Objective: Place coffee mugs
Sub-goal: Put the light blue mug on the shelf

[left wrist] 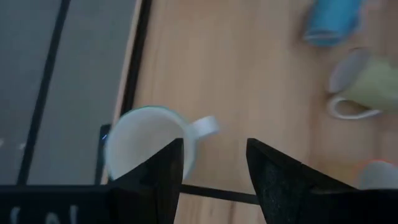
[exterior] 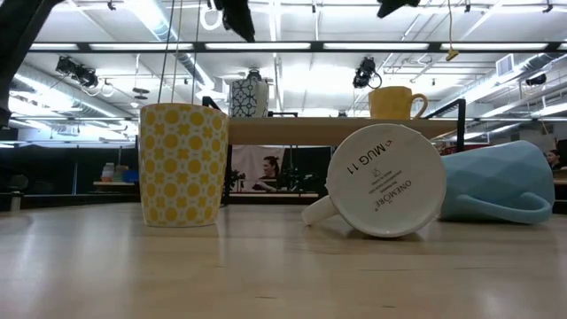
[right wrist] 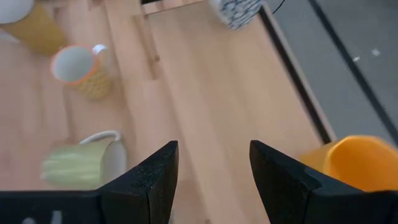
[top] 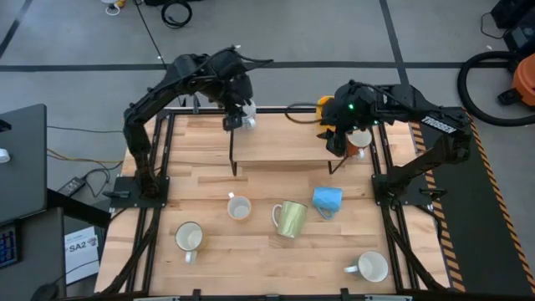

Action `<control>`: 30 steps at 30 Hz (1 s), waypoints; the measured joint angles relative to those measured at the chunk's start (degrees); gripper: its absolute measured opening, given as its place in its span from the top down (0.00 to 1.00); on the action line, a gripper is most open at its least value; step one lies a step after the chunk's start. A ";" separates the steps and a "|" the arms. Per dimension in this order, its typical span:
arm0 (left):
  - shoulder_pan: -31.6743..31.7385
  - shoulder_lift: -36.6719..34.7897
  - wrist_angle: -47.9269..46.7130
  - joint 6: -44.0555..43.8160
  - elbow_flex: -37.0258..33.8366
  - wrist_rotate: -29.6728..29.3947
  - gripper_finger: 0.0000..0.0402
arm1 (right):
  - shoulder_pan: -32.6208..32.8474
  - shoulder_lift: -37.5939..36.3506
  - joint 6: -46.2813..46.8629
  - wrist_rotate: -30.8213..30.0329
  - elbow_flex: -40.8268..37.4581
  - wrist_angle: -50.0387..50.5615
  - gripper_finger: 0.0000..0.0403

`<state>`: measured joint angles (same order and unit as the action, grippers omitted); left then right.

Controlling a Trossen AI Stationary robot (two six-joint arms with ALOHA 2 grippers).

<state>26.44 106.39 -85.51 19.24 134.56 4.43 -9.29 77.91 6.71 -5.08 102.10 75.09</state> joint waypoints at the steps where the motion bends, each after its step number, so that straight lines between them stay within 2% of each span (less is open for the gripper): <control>1: -0.07 -0.55 -0.19 0.55 0.00 1.68 0.55 | 1.34 -0.14 1.62 -0.43 0.00 0.74 0.49; 7: 0.14 -4.72 -0.61 5.26 -0.02 18.58 0.55 | 11.16 -0.44 13.22 -8.21 0.00 6.67 0.49; 12: -0.05 -7.08 -3.96 5.37 -0.28 19.74 0.55 | 20.69 -0.44 24.86 -13.99 0.00 10.71 0.49; 14: -0.05 -8.53 -3.88 5.11 -3.11 19.84 0.55 | 24.53 -0.46 30.16 -16.09 0.00 12.54 0.49; 17: -0.09 -12.28 -0.65 3.87 -12.55 19.92 0.55 | 30.21 -0.52 38.39 -18.29 -0.91 14.45 0.49; 23: -2.70 -24.48 18.55 -3.27 -39.62 19.52 0.55 | 39.95 -1.07 54.49 -18.43 -7.57 14.91 0.49; 27: -6.17 -33.07 28.51 -8.92 -54.47 14.03 0.55 | 45.22 -1.04 66.21 -17.64 -12.87 14.80 0.49; 30: -8.67 -38.44 35.30 -13.19 -63.04 10.06 0.55 | 48.64 -1.05 74.75 -17.57 -16.98 14.74 0.49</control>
<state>17.77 67.95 -50.22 6.05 71.53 14.49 39.35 76.86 81.46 -22.65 85.12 89.84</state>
